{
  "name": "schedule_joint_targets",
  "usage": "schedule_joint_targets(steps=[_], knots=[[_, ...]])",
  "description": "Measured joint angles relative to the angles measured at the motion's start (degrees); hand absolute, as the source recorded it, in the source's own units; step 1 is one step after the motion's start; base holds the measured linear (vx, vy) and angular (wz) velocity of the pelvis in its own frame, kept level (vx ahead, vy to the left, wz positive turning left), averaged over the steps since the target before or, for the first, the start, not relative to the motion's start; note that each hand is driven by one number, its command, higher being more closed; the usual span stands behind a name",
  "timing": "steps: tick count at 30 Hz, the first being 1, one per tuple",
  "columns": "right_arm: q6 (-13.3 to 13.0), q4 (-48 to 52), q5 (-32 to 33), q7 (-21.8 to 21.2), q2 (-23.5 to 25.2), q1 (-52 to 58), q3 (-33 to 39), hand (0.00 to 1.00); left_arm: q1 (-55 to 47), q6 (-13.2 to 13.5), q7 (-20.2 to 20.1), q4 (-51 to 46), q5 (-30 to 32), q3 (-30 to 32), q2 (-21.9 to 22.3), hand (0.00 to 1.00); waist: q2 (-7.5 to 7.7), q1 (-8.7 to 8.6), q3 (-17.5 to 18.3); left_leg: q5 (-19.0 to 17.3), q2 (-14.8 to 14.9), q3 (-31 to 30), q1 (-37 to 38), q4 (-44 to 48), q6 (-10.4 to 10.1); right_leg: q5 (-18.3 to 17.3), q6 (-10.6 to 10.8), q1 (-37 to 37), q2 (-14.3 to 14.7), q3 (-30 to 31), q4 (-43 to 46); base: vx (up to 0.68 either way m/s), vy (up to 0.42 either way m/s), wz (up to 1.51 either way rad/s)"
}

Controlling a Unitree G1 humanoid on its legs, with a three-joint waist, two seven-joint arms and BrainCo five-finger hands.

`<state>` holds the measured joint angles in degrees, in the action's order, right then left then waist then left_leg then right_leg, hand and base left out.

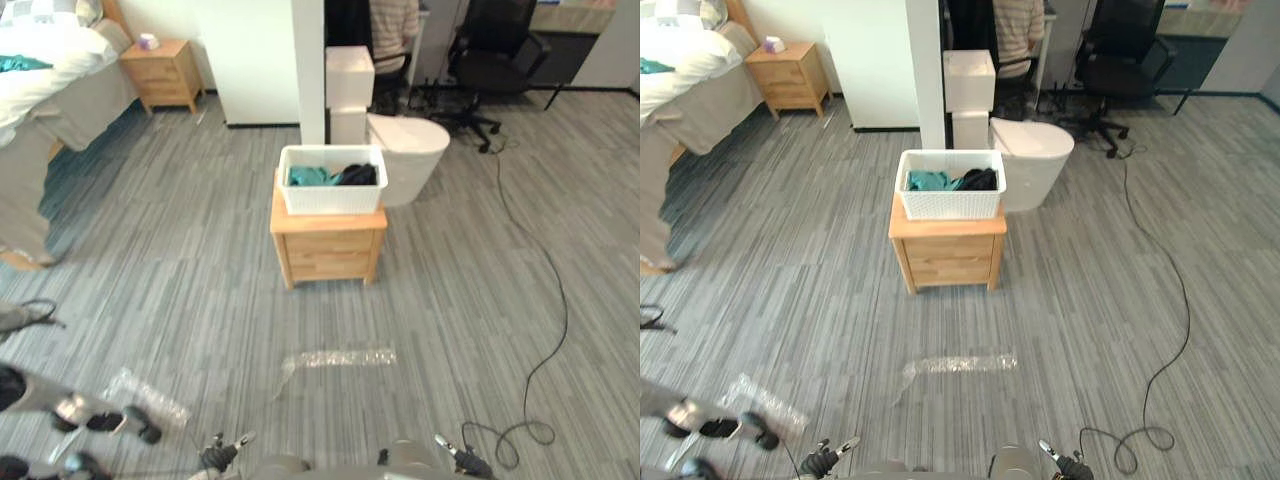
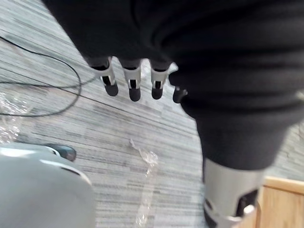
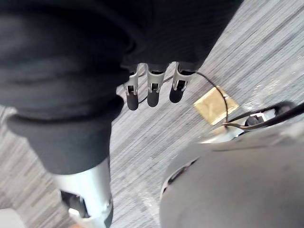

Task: Pick up the laundry basket with both hands and put the clothes into the washing machine.

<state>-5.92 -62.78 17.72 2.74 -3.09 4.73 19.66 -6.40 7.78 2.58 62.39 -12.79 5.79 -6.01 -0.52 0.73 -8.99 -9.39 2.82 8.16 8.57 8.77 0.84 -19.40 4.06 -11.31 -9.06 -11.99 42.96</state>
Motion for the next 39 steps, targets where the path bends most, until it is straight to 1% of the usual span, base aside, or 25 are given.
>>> schedule_joint_targets(steps=[1,2,4,6,7,9,10,11,13,14,16,18,21,23,24,26,27,29,30,32,33,34,36,38,39], knots=[[-0.02,0.48,0.09,0.02,0.09,-0.01,0.00,0.00,0.27,0.00,0.00,0.00,0.02,-0.01,0.05,0.00,-0.11,-0.03,-0.07,-0.05,0.18,-0.06,0.31,-0.30,-0.07,0.02,0.01,-0.58,0.02,-0.07,-1.94,0.49,-0.073,0.01],[0.00,2.48,0.25,0.06,0.29,-0.50,0.05,0.00,1.42,0.00,0.02,-0.01,0.02,0.01,0.60,0.00,-0.93,-0.14,-0.47,-0.66,1.29,-0.25,1.24,-1.22,-1.03,1.65,0.41,-3.36,0.11,0.86,-9.84,0.31,-0.094,0.12],[0.00,6.03,0.85,0.71,0.55,-0.57,0.24,0.00,2.38,0.08,0.11,0.12,0.20,0.56,1.62,0.00,-1.59,-0.07,-1.13,-2.57,2.94,-0.23,3.67,-2.58,-3.59,10.11,1.79,-6.15,-0.10,5.30,-25.31,0.45,-0.170,0.11],[0.03,8.11,1.05,1.15,1.03,-0.02,0.34,0.00,1.92,0.07,0.29,0.19,0.89,1.64,2.12,0.00,-1.21,-0.21,-1.27,-4.40,3.42,-0.22,6.19,-2.81,-4.92,15.15,2.51,-6.19,-1.47,7.75,-32.33,0.48,-0.285,0.20],[0.12,10.53,1.44,1.64,1.16,0.92,0.25,0.00,0.82,0.25,0.56,0.00,1.32,3.59,2.49,0.00,-0.40,-1.43,-0.20,-7.45,4.91,-1.09,8.84,-2.74,-5.68,18.86,2.78,-6.67,-1.54,7.86,-28.98,0.63,-0.436,0.42],[-0.18,13.41,1.45,2.50,1.05,1.10,0.31,0.00,-0.28,0.25,1.21,0.23,2.25,4.00,2.88,0.00,-1.62,-1.73,0.82,-8.12,7.04,-2.61,9.07,0.32,-5.97,19.46,2.50,-8.74,0.33,7.63,-21.56,0.54,-0.414,0.30],[-0.40,15.17,1.46,2.62,0.79,1.13,0.81,0.00,-0.33,0.33,1.30,0.07,2.22,5.49,3.98,0.00,-2.60,-1.74,1.33,-7.61,9.43,-3.68,5.11,9.51,-5.19,18.85,-0.38,-8.71,1.70,6.25,-19.25,0.50,-0.463,0.09],[-0.44,16.83,1.84,3.05,0.40,0.73,1.23,0.00,-0.27,0.31,1.38,-0.05,2.09,6.28,4.86,0.00,-3.52,-1.70,1.56,-4.41,11.96,-5.44,-0.76,21.39,-2.93,16.58,-1.79,-7.78,3.19,4.84,-18.60,0.49,-0.465,0.11],[-0.51,18.74,2.15,4.11,0.37,0.20,1.26,0.00,0.09,0.24,1.41,-0.25,1.57,6.17,4.97,0.00,-4.47,-1.52,0.93,3.40,15.69,-6.48,-7.39,36.16,-2.56,14.63,-3.80,-3.63,5.47,3.40,-19.50,0.43,-0.355,0.13],[-0.64,19.11,2.53,5.03,0.27,-0.23,1.28,0.00,-0.27,0.25,1.49,-1.64,0.83,6.03,4.85,0.00,-4.51,-1.24,0.52,2.63,18.18,-5.94,-11.69,47.61,-2.20,13.60,-5.80,1.72,7.55,2.34,-21.67,0.45,-0.350,0.03],[-1.73,20.96,3.39,6.26,0.31,-0.97,1.35,0.00,-0.28,0.16,2.00,-4.49,-0.01,5.51,4.65,0.00,-2.82,-1.05,-0.03,0.98,16.64,-3.59,-15.89,49.88,-2.65,12.03,-6.95,8.46,8.39,1.74,-26.84,0.46,-0.366,0.07],[-2.61,24.69,4.53,7.18,0.32,-0.45,2.02,0.00,-0.25,0.12,2.91,-8.67,-1.01,5.54,4.90,0.00,-1.93,-1.05,-0.28,-0.02,14.39,-1.51,-19.14,44.35,-3.78,11.96,-6.69,11.25,8.38,0.92,-30.09,0.34,-0.222,0.24],[-2.83,32.21,4.82,7.66,-0.57,-0.24,2.80,0.00,-1.71,0.10,5.62,-20.97,-4.34,6.44,4.88,0.00,-1.24,-0.51,-0.62,0.31,9.57,3.08,-21.77,21.99,-4.34,12.17,-6.51,14.37,8.35,-0.34,-33.51,0.34,-0.100,0.17],[-2.99,37.14,4.62,8.89,-1.21,-0.69,2.83,0.00,-1.69,0.25,8.23,-31.60,-4.47,8.10,5.34,0.00,-1.24,0.71,-0.67,3.73,5.16,2.58,-21.13,4.23,-7.39,11.60,-5.63,16.80,8.08,-0.44,-35.63,0.42,0.035,0.05],[-3.23,38.29,4.29,9.34,-1.43,-0.88,2.82,0.00,-1.68,0.27,9.21,-33.96,-4.38,8.61,5.55,0.00,-1.33,0.75,-0.66,5.21,4.56,2.51,-20.83,1.42,-7.26,11.19,-5.08,17.62,8.02,-0.42,-35.97,0.36,0.114,-0.07],[-3.90,40.81,4.14,9.92,-1.22,-0.87,3.07,0.00,-1.57,0.27,11.31,-40.43,-3.64,11.48,7.06,0.00,-1.65,1.67,-0.53,11.72,3.97,2.25,-19.03,-1.51,-5.90,10.16,-3.50,20.32,7.90,0.04,-36.84,0.33,0.146,-0.14],[-4.05,42.24,3.86,9.99,-0.41,-1.00,3.06,0.00,-1.60,0.27,13.11,-44.91,-1.66,13.52,7.95,0.00,-1.16,1.81,-0.19,14.66,2.67,2.76,-17.69,-1.80,-1.89,9.04,-1.79,22.04,6.77,0.35,-37.25,0.29,0.137,0.03],[-4.02,45.53,2.48,10.58,1.22,-0.80,3.44,0.00,-1.06,0.06,15.34,-49.56,2.97,14.42,8.26,0.00,1.17,1.68,0.76,13.08,-0.54,2.89,-17.61,-0.97,0.16,7.76,0.31,21.91,3.55,-0.40,-36.09,0.42,0.172,0.28],[-4.02,46.64,2.23,10.64,1.55,-0.81,3.94,0.00,-0.82,-0.17,15.50,-50.29,4.55,14.45,8.44,0.00,1.36,1.69,0.72,12.31,-1.35,2.78,-17.52,-0.43,0.79,7.42,0.87,21.89,2.68,-0.53,-34.96,0.44,0.195,0.34],[-4.00,48.18,1.92,10.62,2.09,-0.84,4.68,0.00,-0.97,-1.14,17.04,-51.47,8.22,14.73,9.32,0.00,1.31,1.76,0.65,9.18,-3.73,2.40,-13.41,-0.09,1.94,5.58,4.30,19.51,-0.69,-0.46,-20.70,0.31,0.169,0.23],[-4.00,48.25,1.91,10.57,2.40,-0.76,4.51,0.00,-1.26,-1.34,17.60,-51.57,9.09,14.76,9.23,0.00,1.25,1.76,0.62,8.33,-4.08,2.18,-11.84,-0.56,2.06,5.92,5.25,17.79,-1.79,-0.29,-14.67,0.28,0.140,0.21],[-3.99,48.31,1.92,10.35,3.27,-0.46,3.93,0.00,-1.59,-2.17,18.75,-52.02,10.87,14.90,8.79,0.00,1.29,1.68,0.69,7.17,-4.61,1.40,-9.48,-0.93,2.61,7.53,8.14,14.24,-3.86,0.50,-4.02,0.28,0.102,0.31],[-3.84,48.51,1.92,9.30,4.34,0.14,2.01,0.00,-1.62,-3.12,20.06,-53.89,12.70,15.11,8.48,0.00,1.38,1.62,0.77,6.09,-4.67,0.12,-7.53,-1.03,3.30,6.49,6.39,9.55,-4.75,1.05,5.20,0.27,0.066,0.35],[-3.45,49.99,1.96,8.00,5.11,0.63,-0.59,0.00,-1.82,-3.81,21.04,-56.33,14.10,15.20,8.30,0.00,1.04,1.54,0.92,5.79,-4.17,-1.51,-5.61,-2.79,3.75,4.21,2.40,5.66,-3.92,0.63,2.79,0.22,-0.002,0.35],[-3.39,50.84,2.00,7.52,5.15,0.93,-1.07,0.00,-1.76,-3.90,21.20,-56.45,14.49,15.21,8.26,0.00,0.66,1.46,1.18,5.82,-3.82,-2.06,-5.60,-2.82,3.68,3.79,1.64,5.05,-3.24,0.11,0.03,0.20,-0.051,0.37]])
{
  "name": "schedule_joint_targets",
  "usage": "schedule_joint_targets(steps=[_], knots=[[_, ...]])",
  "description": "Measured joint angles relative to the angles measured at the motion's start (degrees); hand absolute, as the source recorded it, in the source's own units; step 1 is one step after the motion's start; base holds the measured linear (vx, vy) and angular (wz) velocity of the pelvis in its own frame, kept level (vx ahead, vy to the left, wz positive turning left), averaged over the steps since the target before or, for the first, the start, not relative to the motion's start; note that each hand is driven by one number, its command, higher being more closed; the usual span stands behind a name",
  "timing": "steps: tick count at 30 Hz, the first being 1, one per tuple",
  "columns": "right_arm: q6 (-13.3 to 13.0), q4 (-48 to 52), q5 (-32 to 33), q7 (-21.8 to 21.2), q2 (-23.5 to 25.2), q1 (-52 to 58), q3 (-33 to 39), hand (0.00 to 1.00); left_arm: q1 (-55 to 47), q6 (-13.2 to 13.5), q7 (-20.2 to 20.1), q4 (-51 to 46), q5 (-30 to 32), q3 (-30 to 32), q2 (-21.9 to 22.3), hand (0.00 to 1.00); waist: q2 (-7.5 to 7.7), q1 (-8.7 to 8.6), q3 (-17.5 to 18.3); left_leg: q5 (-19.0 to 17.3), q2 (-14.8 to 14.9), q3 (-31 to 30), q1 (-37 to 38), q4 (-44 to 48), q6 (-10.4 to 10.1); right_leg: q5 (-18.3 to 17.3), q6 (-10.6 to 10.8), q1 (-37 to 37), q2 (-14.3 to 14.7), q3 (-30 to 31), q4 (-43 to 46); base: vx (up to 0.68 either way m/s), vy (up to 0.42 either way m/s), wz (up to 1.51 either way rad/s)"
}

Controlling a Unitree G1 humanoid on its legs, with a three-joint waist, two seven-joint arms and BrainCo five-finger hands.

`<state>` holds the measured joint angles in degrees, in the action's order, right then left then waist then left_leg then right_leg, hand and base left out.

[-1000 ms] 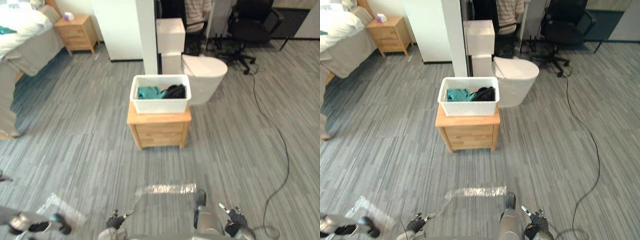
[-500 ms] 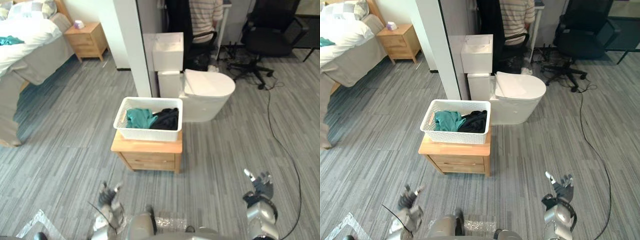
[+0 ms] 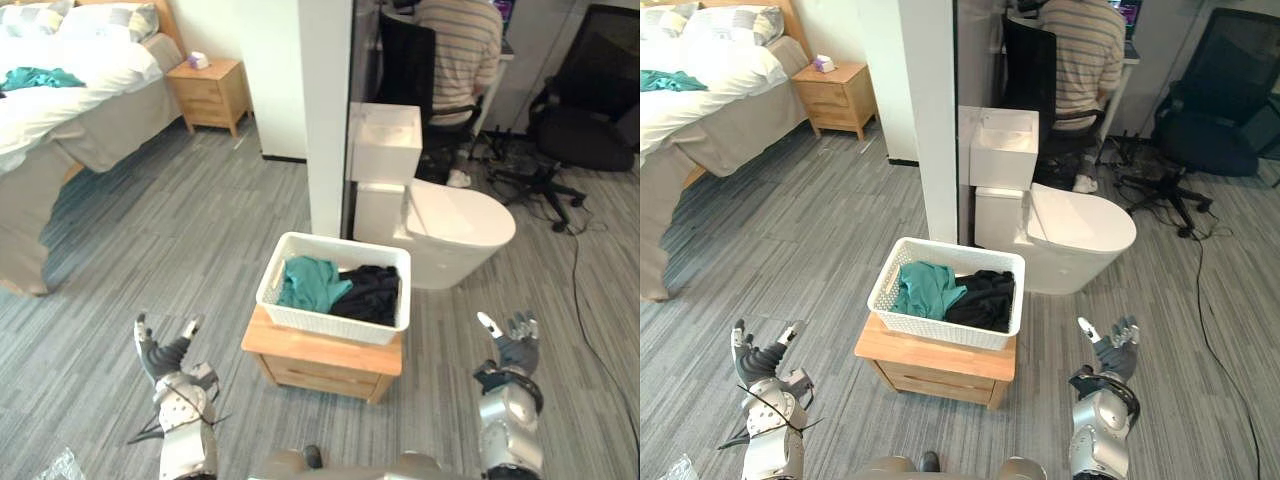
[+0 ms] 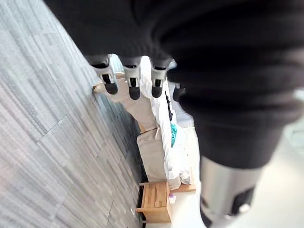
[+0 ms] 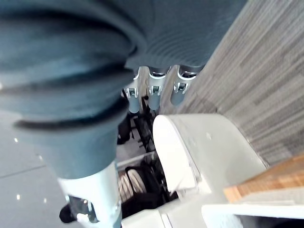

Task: Pick up the laundry basket with both hands and put the clothes into the washing machine.

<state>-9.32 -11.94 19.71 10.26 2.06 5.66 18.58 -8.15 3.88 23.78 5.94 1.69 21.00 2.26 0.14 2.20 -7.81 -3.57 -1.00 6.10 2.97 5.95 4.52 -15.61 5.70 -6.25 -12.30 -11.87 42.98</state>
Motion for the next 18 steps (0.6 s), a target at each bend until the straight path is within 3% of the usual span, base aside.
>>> schedule_joint_targets(steps=[3,4,5,7,10,14,18], knots=[[0.50,2.36,0.48,-1.06,-0.15,0.16,-1.83,0.00,0.08,-0.89,-0.17,-1.55,1.37,1.30,-0.45,0.00,-0.63,-0.08,0.64,-0.77,2.05,-1.40,-0.08,0.29,-1.75,1.98,-2.17,0.17,3.50,-2.61,-20.02,0.20,-0.134,0.23],[0.84,2.41,0.57,-1.63,-0.34,0.25,-2.43,0.00,0.12,-1.19,-0.50,-1.80,1.39,2.09,-1.43,0.00,0.77,-0.06,1.19,-2.19,1.57,-1.38,-0.36,1.66,-3.66,8.97,-3.79,1.13,4.13,-2.10,-28.42,0.18,-0.183,0.10],[0.94,2.23,0.64,-1.65,-0.81,0.54,-2.79,0.00,0.24,-1.31,-0.92,-1.38,1.48,2.16,-1.75,0.00,0.88,-0.14,1.21,-3.10,1.62,-1.78,-0.32,2.69,-4.30,11.72,-3.65,1.97,4.00,-2.01,-29.00,0.18,-0.199,0.15],[2.49,2.24,0.65,-1.64,-2.52,1.68,-2.74,0.00,0.27,-2.40,-2.75,-1.36,1.87,1.62,-1.71,0.00,-1.26,-0.23,2.22,-5.03,4.46,-2.49,0.20,4.18,-5.77,12.44,-4.37,6.60,6.99,-4.27,-33.92,0.18,-0.178,0.21],[4.41,2.26,0.00,-1.70,-4.70,1.27,-2.71,0.00,1.19,-3.30,-5.31,-2.77,2.52,1.68,-2.01,0.00,-2.29,0.02,3.03,-6.07,6.35,-3.05,0.22,4.95,-7.06,13.05,-5.25,8.78,9.32,-5.06,-37.43,0.12,-0.126,0.10],[7.45,2.26,-0.40,-2.03,-4.83,0.73,-2.93,0.00,2.92,-4.85,-8.11,-3.14,2.46,1.70,-3.14,0.00,-2.63,0.29,2.61,-8.48,8.37,-4.20,-3.81,13.22,-8.64,12.96,-5.90,8.77,11.21,-5.21,-38.16,0.06,-0.066,0.02],[9.34,2.28,-2.46,-2.93,-5.63,-0.34,-2.81,0.00,2.97,-6.36,-10.12,-3.22,2.50,1.67,-3.40,0.00,-2.53,0.23,2.41,-8.88,9.13,-4.35,-6.19,16.20,-8.24,13.71,-6.50,8.70,10.56,-3.48,-39.04,-0.01,0.037,-0.22]])
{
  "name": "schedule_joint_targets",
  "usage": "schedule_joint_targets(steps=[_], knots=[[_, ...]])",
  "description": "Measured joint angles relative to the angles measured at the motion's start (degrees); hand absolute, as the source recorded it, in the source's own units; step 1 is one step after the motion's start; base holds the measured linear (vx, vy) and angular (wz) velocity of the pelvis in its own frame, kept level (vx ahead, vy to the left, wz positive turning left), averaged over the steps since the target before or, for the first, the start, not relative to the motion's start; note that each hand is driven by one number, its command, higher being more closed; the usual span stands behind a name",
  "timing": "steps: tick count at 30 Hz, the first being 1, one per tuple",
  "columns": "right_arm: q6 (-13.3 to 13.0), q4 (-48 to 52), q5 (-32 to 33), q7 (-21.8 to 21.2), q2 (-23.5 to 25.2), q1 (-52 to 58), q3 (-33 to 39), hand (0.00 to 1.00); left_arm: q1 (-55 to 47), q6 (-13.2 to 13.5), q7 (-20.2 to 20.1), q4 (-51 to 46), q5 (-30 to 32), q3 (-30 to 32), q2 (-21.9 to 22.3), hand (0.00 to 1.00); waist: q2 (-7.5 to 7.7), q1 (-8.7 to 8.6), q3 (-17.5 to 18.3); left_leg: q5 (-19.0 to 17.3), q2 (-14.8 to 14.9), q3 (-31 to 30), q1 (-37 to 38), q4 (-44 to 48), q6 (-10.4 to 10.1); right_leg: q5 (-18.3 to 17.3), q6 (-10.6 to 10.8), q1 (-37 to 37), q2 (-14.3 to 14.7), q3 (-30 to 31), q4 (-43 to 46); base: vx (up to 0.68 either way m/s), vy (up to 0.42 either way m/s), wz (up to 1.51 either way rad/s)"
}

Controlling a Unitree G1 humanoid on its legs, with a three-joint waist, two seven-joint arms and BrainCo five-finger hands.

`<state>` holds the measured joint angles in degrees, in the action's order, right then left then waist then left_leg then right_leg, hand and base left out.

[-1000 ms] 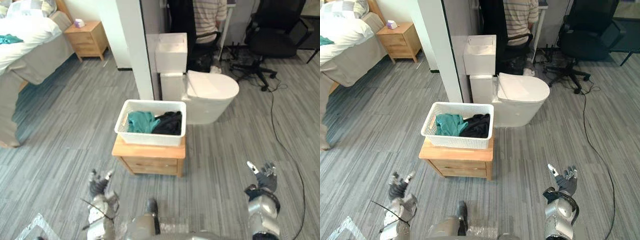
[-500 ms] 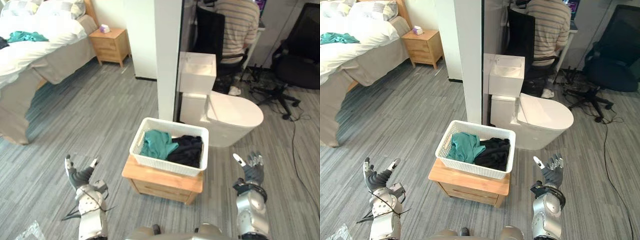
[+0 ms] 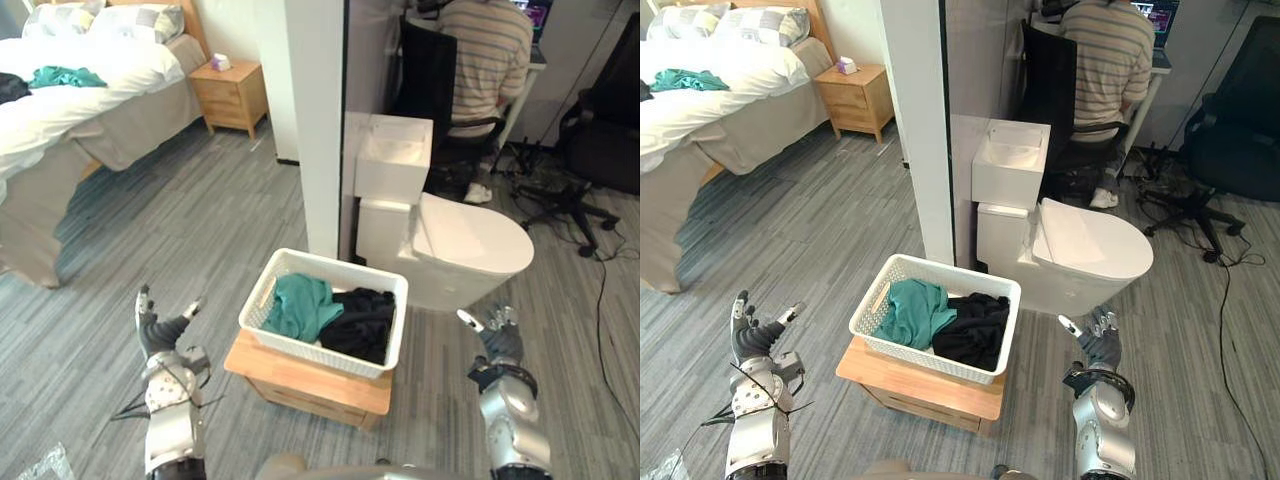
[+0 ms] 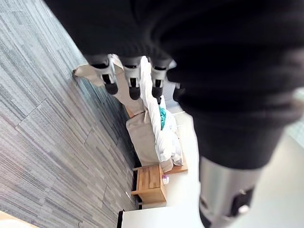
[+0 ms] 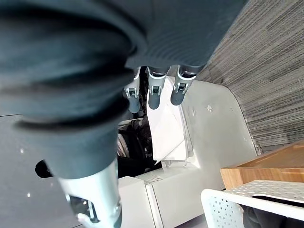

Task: Pick up the laundry basket with both hands and put the clothes into the washing machine.

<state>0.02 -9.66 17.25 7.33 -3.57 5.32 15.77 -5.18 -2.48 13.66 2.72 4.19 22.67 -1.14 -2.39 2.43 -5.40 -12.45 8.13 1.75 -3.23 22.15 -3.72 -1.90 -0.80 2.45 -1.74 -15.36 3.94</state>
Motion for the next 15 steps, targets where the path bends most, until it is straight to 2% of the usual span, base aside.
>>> schedule_joint_targets(steps=[1,2,5,7,8,10,15], knots=[[0.47,0.06,-0.13,-0.23,-0.56,0.47,0.14,0.00,0.06,-0.47,-1.13,-0.05,0.00,-0.08,-0.02,0.00,-0.92,-0.24,0.35,0.67,1.61,-0.46,0.51,-3.81,-1.34,0.09,0.26,-0.70,0.99,0.51,-0.24,-0.03,0.052,-0.37],[0.65,-0.05,-0.20,-0.35,-0.55,0.64,0.19,0.00,0.14,-0.88,-1.47,-0.04,0.00,-0.03,-0.19,0.00,-1.53,-0.10,0.58,0.02,1.82,-0.39,1.06,-5.30,-2.23,0.28,0.60,-0.96,1.19,1.21,-0.43,-0.01,0.117,-0.28],[3.06,0.21,-1.61,-2.09,1.09,2.22,0.58,0.00,1.97,-3.55,-3.85,0.03,0.53,-0.92,-3.41,0.00,0.38,-0.98,-0.98,1.50,-0.19,0.25,0.37,-7.75,-1.79,2.10,1.89,-2.13,-0.62,1.88,-2.01,-0.04,0.127,-0.09],[3.46,0.09,-1.55,-2.61,0.88,1.78,0.75,0.00,4.02,-4.56,-4.66,0.28,0.80,-1.50,-4.73,0.00,1.12,-1.32,-1.90,2.45,-0.88,0.59,-1.15,-8.12,-1.54,2.30,2.18,-4.28,-1.46,2.03,-1.09,-0.08,0.094,-0.02],[3.74,-1.13,0.56,-2.65,0.54,-0.60,1.33,0.00,7.83,-5.05,-4.92,1.93,0.87,-3.34,-6.85,0.00,1.37,-1.14,-4.38,3.37,-1.52,1.12,-2.85,-8.17,-1.16,2.36,2.25,-6.98,-2.24,2.41,0.90,-0.07,0.055,-0.05],[4.20,-3.86,3.86,-3.19,-0.92,-4.71,1.09,0.00,13.60,-6.11,-5.13,5.31,0.14,-5.78,-9.94,0.00,1.62,-0.80,-6.31,4.69,-2.28,1.81,-6.47,-8.23,-0.83,2.74,2.43,-12.28,-3.17,3.12,2.98,-0.11,0.056,-0.09],[6.01,-6.04,8.19,-4.32,-5.29,-13.50,1.12,0.00,29.41,-7.32,-7.06,10.43,-3.61,-12.66,-16.37,0.00,2.40,0.05,-13.02,6.79,-2.99,2.11,-12.82,-7.53,-1.13,3.66,2.32,-19.76,-4.37,3.43,5.64,-0.10,0.009,-0.02]])
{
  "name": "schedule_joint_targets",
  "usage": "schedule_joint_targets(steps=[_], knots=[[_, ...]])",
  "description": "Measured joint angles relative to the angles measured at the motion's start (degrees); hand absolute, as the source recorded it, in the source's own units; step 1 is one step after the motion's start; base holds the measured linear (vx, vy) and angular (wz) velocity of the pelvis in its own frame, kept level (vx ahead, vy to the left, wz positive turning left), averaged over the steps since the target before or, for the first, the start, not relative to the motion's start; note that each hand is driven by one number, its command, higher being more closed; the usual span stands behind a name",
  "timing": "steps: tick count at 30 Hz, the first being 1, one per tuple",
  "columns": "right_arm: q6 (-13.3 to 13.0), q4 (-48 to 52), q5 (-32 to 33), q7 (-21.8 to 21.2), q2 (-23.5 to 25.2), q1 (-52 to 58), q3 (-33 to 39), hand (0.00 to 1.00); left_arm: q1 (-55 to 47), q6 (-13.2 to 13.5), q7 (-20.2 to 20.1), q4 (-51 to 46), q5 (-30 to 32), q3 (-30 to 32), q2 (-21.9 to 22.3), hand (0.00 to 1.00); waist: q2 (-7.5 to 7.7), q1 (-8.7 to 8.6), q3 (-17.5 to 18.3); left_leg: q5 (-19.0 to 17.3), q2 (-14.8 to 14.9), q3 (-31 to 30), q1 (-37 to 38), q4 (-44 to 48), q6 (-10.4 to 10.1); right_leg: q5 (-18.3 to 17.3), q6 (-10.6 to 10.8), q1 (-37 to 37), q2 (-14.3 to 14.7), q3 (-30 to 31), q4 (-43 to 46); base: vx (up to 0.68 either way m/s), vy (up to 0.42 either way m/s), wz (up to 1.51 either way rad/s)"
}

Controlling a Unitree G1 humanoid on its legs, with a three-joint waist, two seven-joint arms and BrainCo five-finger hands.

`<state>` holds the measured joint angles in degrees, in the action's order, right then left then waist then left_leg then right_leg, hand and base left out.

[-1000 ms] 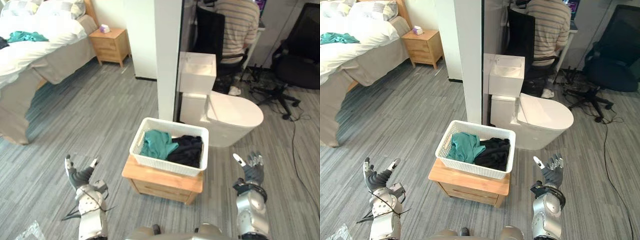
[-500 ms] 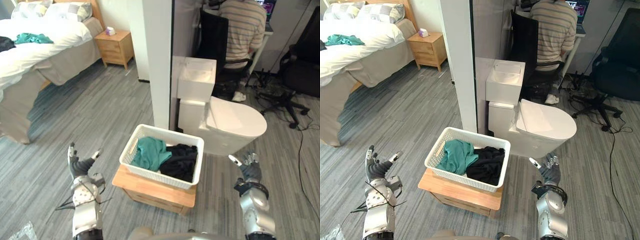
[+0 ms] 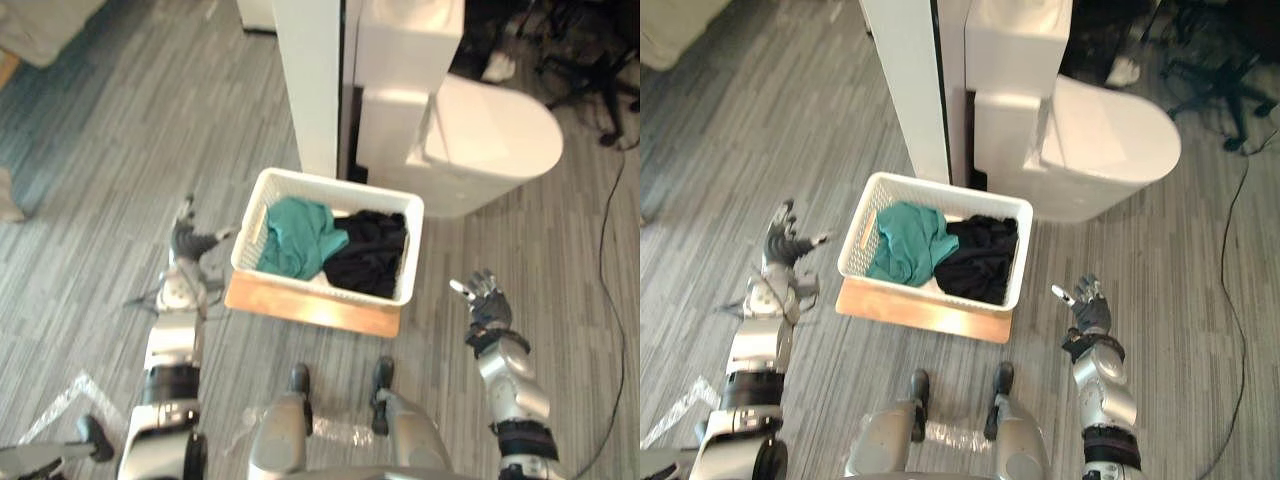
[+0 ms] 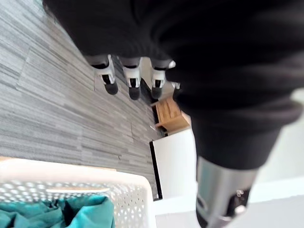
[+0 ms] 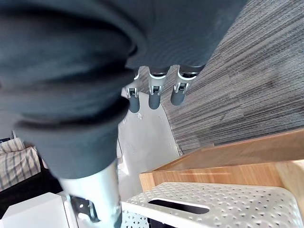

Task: Pick up the laundry basket with both hands and put the clothes into the washing machine.

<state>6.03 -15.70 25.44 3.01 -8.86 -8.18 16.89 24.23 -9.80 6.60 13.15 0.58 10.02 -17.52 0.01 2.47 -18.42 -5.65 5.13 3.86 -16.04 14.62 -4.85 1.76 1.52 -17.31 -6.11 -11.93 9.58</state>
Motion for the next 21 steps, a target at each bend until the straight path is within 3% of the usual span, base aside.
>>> schedule_joint_targets(steps=[5,10,15,21], knots=[[0.13,-1.18,3.96,0.30,-6.57,-5.60,0.50,0.00,15.13,0.08,-1.93,6.05,-6.46,-9.18,-7.83,0.00,1.01,0.22,-3.23,0.46,0.40,-0.73,-4.36,1.79,-0.72,0.02,-0.04,-3.30,-0.24,-1.31,1.44,-0.04,-0.009,0.11],[0.10,-6.15,8.49,0.40,-10.15,-14.17,0.04,0.00,32.30,1.24,-3.04,16.97,-8.50,-15.63,-8.68,0.00,1.50,1.44,-5.54,-0.04,2.41,1.64,-9.06,4.67,-0.38,0.01,-0.04,-6.47,-0.19,-2.73,3.49,-0.05,-0.002,0.11],[-0.11,-9.11,12.48,-0.18,-13.76,-20.65,-2.85,0.00,42.55,2.14,-3.96,28.12,-8.21,-18.48,-10.69,0.00,1.71,1.41,-7.36,-0.18,4.87,5.06,-12.29,7.66,0.21,-0.10,-0.10,-8.93,-0.40,-3.93,5.91,-0.03,0.000,0.09],[-1.23,-15.11,19.73,-2.27,-14.84,-29.83,-10.06,0.00,49.28,2.58,-4.00,38.47,-1.43,-19.60,-11.88,0.00,2.08,1.47,-7.68,-0.14,6.21,7.21,-14.85,10.00,0.22,-0.09,-0.10,-10.57,-0.34,-4.69,6.43,0.00,0.004,0.02]])
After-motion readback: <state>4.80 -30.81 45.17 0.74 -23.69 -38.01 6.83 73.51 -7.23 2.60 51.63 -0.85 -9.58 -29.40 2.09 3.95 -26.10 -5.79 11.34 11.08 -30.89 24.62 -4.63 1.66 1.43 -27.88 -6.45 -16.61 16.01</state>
